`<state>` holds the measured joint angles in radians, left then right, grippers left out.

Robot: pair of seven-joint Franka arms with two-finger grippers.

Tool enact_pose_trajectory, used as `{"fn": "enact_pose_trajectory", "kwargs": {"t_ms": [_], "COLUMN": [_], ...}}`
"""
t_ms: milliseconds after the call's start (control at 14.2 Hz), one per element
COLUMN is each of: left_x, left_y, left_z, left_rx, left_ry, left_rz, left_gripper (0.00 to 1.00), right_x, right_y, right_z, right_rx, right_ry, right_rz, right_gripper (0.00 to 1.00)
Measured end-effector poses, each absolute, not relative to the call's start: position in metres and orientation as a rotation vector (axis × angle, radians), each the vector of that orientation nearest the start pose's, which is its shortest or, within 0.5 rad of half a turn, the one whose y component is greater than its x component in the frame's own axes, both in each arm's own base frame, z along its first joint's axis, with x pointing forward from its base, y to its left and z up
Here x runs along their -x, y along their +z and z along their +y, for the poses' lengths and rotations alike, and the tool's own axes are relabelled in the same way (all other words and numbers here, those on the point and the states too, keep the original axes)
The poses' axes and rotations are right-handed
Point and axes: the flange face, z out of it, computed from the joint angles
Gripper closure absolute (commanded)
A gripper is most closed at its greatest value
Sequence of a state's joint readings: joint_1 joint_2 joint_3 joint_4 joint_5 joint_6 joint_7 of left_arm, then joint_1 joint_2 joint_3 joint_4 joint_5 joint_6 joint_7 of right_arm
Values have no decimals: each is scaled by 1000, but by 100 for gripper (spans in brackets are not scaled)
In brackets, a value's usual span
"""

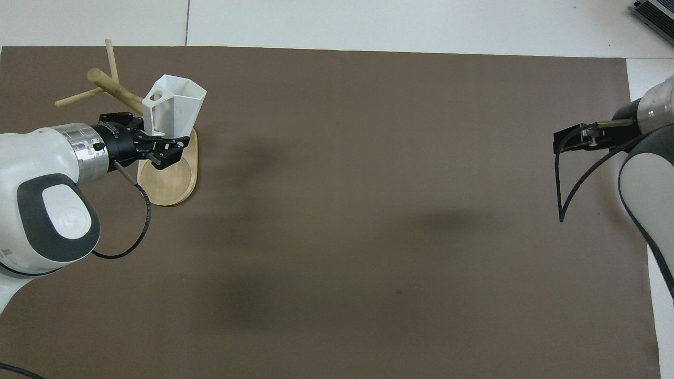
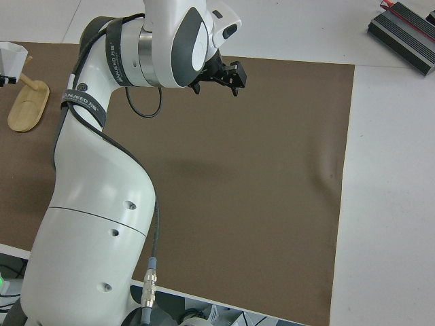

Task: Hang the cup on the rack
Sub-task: 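Move the cup with the left gripper onto a mug tree peg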

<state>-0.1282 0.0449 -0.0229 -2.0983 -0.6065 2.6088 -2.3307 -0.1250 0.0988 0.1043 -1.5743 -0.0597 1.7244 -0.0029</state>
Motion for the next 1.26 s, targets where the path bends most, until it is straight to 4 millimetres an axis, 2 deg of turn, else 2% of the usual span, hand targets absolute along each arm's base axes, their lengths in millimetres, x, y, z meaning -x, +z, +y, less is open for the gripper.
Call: {"fn": "enact_pose_trajectory", "kwargs": {"t_ms": [492,984,1265], "left_x": [-588,-592,-594], "left_y": [443,435,433], "left_z": [-72,-70,-69], "left_rx": [-491,-308,-205], "left_ry": [-344,-372,-397], "left_rz": [2502,2533,2547], "left_gripper": [100,100,100], "right_x": [-593,-592,-592], "right_y": [592,591,591], "right_z": [-53,-66,-66], "right_rx": [3195,3135,3134], "right_ry": [-78,-75,-74], "right_rz": [110,180,181], "right_gripper": [0,0,0]}}
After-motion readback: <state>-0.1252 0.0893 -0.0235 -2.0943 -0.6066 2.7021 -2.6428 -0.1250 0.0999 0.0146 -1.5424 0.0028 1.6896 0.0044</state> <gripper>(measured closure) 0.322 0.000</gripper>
